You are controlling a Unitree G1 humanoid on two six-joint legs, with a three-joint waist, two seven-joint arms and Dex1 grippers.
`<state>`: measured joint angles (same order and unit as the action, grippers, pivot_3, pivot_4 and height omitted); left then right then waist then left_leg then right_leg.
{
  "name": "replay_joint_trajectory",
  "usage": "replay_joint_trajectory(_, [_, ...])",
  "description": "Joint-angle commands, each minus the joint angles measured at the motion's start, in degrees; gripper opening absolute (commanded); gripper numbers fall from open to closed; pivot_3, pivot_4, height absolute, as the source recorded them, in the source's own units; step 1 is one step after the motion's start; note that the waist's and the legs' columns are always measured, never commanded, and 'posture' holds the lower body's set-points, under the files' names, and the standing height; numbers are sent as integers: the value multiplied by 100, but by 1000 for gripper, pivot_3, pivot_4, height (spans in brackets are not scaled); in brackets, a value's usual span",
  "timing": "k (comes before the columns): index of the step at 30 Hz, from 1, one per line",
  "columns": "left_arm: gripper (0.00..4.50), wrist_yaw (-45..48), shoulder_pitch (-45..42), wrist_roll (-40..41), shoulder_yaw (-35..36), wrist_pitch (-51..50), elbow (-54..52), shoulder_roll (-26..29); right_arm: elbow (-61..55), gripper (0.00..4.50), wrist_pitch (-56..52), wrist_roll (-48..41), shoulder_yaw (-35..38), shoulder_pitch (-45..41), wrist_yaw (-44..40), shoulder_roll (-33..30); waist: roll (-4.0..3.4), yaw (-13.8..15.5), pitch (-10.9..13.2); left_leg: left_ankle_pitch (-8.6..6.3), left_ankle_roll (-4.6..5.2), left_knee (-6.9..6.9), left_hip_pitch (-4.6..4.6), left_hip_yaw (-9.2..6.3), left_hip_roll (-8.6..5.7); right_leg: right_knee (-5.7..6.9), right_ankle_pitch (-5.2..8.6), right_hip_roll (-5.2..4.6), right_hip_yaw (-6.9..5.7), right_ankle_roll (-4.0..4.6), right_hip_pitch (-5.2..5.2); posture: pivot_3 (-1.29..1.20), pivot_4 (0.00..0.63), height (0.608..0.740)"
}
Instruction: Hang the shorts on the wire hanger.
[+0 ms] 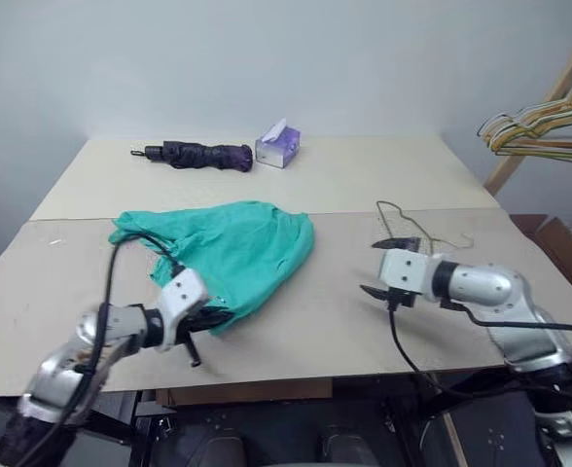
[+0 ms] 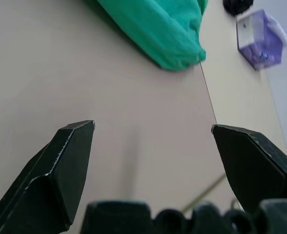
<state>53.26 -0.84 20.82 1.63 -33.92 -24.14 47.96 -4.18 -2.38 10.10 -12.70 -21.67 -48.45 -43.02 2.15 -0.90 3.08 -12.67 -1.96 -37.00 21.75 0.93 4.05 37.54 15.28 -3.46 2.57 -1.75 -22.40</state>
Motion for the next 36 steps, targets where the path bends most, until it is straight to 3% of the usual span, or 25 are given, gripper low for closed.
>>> replay_joint_trajectory(1, [25,613,256,498,802,189,-323,401,760,4500,664,432,-348,-525,262,279,0,2,0,0,0,0,3,0,0,-1,0,-1,0,0,-1,90,0,740])
replay_joint_trajectory(5, [25,1237,789,873,1722,251,-481,864,1924,4500,1475,982,-838,-1233,784,848,-1,7,1,0,0,1,5,2,1,5,-1,-1,1,1,-11,113,0,740])
replay_joint_trajectory(10, [25,1483,1145,1031,2377,229,-562,1067,3342,4500,2442,1740,-1377,-1978,1678,1460,-2,25,1,0,0,4,6,2,1,6,-1,-1,1,1,-12,145,0,740])
replay_joint_trajectory(18, [25,1600,1407,1047,2762,163,-680,1161,5171,4500,3309,2347,-1755,-2867,2759,2100,-2,83,2,0,-1,4,13,1,1,8,-2,-1,2,4,-20,180,0,740])
replay_joint_trajectory(21, [0,1565,1469,1038,2814,132,-728,1176,5534,3932,3542,2426,-1827,-3018,2872,2133,-3,113,2,0,-1,5,12,1,1,10,-2,-1,2,4,-21,185,0,740])
replay_joint_trajectory(33, [0,1607,1502,929,2819,172,-577,1278,5740,15,3992,2615,-1950,-3041,3031,2149,-4,149,2,0,0,7,12,2,1,12,-2,0,3,5,-23,185,0,740])
replay_joint_trajectory(36, [0,1482,1450,775,2674,196,-528,1302,5203,15,3885,2575,-1870,-2827,2633,1777,-4,160,3,0,0,7,13,2,1,11,-2,0,3,5,-24,184,0,740])
